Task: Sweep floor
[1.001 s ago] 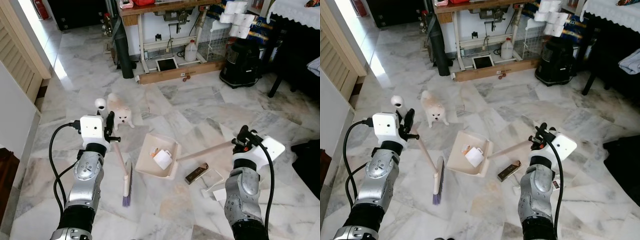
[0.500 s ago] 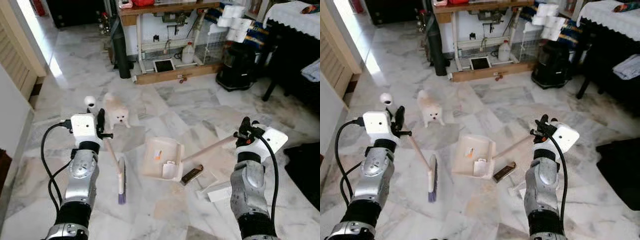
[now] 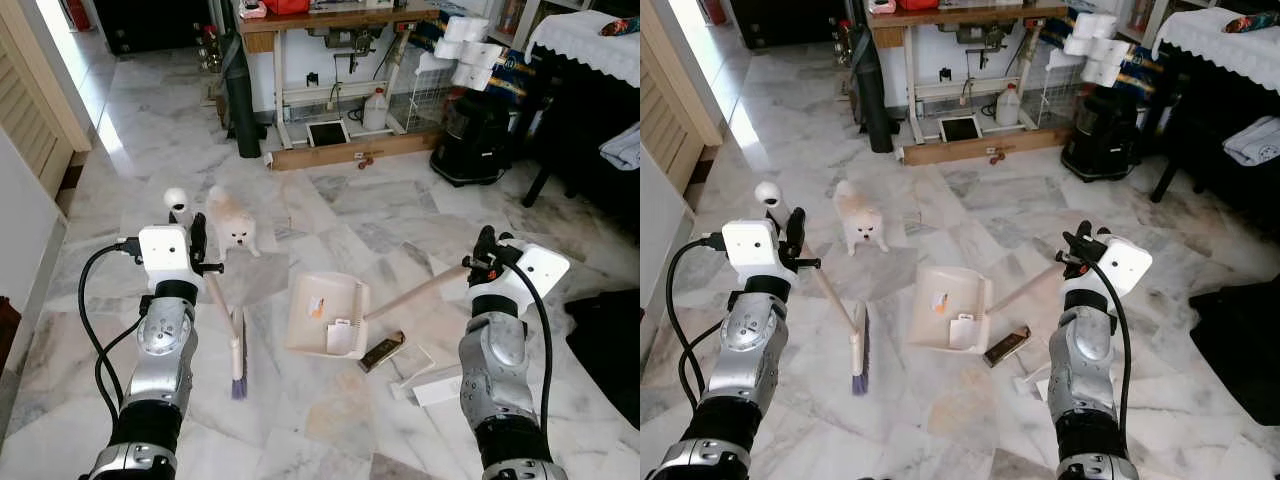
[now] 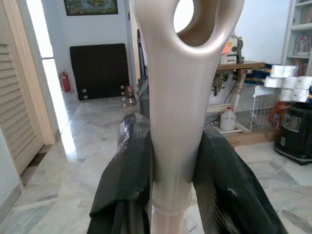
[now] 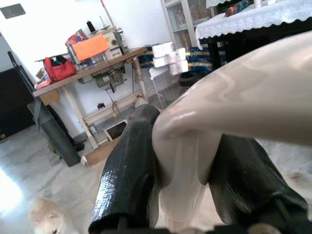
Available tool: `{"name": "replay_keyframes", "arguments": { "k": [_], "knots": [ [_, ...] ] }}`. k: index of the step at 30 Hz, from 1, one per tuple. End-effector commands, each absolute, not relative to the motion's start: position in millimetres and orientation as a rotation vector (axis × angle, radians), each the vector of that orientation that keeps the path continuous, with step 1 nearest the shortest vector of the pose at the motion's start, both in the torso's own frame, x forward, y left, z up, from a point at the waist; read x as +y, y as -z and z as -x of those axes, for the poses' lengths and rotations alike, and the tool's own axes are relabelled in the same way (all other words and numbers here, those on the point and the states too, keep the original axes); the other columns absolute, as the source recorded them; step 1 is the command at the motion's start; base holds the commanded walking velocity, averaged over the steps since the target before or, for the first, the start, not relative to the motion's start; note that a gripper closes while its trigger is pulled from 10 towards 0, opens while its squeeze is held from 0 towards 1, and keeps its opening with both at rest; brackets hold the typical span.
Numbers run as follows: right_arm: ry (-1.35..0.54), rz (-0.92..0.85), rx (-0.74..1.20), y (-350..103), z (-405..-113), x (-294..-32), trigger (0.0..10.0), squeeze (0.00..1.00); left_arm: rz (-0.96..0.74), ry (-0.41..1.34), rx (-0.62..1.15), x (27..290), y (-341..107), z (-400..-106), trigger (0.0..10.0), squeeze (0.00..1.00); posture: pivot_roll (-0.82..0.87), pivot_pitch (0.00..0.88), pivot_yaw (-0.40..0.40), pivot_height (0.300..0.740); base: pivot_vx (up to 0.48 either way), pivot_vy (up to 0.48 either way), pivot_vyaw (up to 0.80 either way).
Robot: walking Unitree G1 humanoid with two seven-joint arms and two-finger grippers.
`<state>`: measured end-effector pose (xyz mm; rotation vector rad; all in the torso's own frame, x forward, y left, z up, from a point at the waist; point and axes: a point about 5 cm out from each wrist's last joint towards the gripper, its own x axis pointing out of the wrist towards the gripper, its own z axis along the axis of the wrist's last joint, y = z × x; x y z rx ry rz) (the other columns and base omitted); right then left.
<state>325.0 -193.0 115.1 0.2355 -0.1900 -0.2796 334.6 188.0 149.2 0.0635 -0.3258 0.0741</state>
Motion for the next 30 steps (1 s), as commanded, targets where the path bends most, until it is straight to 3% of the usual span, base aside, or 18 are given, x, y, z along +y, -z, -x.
{"name": "replay_keyframes", "arguments": {
  "k": [1,15,30],
  "knots": [
    [0.259,-0.232,-0.239,-128.2,-331.0,-188.8,10.0,0.00,-0.089,-0.056,-0.393,185.8,-163.3,-337.8,10.0,0.00,-0.03,0.000,0.024,0.740,0.000,0.000,0.00],
    [0.282,-0.192,-0.204,-119.1,-325.8,-199.0,10.0,0.00,-0.087,-0.053,-0.373,182.9,-153.6,-330.4,10.0,0.00,-0.02,0.000,0.009,0.740,0.000,0.000,0.00],
    [0.283,-0.168,-0.213,-120.8,-325.9,-196.5,10.0,0.00,-0.094,-0.026,-0.358,176.7,-149.3,-329.2,10.0,0.00,-0.03,0.000,0.019,0.740,0.000,0.000,0.80]
  ]
}}
